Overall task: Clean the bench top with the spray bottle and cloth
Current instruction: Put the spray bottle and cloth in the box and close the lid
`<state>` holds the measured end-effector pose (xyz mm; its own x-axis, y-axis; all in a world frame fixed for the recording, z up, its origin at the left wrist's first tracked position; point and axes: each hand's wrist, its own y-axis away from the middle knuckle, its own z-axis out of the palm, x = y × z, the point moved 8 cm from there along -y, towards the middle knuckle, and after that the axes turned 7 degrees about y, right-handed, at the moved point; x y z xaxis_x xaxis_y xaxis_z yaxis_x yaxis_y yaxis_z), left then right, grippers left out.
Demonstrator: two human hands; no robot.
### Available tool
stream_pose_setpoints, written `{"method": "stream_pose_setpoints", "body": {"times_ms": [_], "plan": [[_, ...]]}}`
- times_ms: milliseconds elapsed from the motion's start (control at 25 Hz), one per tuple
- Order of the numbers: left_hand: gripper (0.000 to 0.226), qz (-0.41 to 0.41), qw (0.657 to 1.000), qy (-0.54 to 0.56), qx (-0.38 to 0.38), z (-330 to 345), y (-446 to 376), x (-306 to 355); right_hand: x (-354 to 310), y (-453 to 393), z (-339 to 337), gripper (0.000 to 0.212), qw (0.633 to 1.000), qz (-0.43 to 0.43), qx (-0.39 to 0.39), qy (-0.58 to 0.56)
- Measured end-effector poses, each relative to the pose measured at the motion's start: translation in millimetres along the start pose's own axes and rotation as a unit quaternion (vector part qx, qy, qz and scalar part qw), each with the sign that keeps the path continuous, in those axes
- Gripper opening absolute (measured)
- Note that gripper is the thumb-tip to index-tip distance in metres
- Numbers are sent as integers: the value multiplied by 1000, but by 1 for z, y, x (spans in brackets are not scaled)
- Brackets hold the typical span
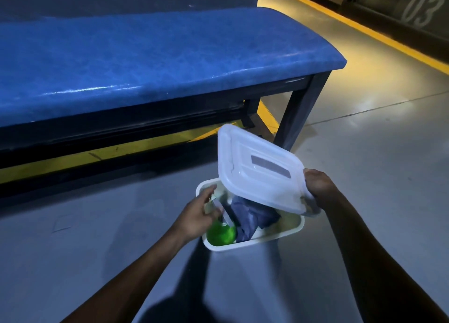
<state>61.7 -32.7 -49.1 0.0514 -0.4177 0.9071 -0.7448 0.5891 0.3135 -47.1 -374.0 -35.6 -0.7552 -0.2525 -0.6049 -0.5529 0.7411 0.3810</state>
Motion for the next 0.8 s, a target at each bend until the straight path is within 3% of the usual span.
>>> {"method": "stream_pose_setpoints", "body": {"times_ms": [40, 120, 280, 360, 440, 560, 680, 800], "plan": [[65, -8, 997, -64, -33, 8, 1, -4, 4, 1, -3, 36, 998, 22, 12, -61], [68, 4, 989, -135, -62, 21, 4, 1, 6, -2, -3, 37, 996, 28, 8, -79], [32, 109, 965, -233, -39, 40, 3, 27, -5, 3, -3, 36, 1000, 1, 6, -5], [22, 127, 973, -191, 17, 40, 3, 38, -10, 6, -6, 32, 1000, -11, 6, 18], [18, 77, 990, -76, 88, 25, 0, 41, -10, 3, -7, 29, 998, -31, -4, 53], [18, 22, 986, -27, 166, -2, -11, 34, -7, 1, -13, 30, 999, -36, 8, 34], [13, -67, 987, 35, 142, -9, -21, 9, -13, 0, -12, 30, 990, -94, 12, 104], [12, -89, 989, -74, 94, -5, -20, 9, -16, 3, -15, 29, 986, -118, 8, 121]]}}
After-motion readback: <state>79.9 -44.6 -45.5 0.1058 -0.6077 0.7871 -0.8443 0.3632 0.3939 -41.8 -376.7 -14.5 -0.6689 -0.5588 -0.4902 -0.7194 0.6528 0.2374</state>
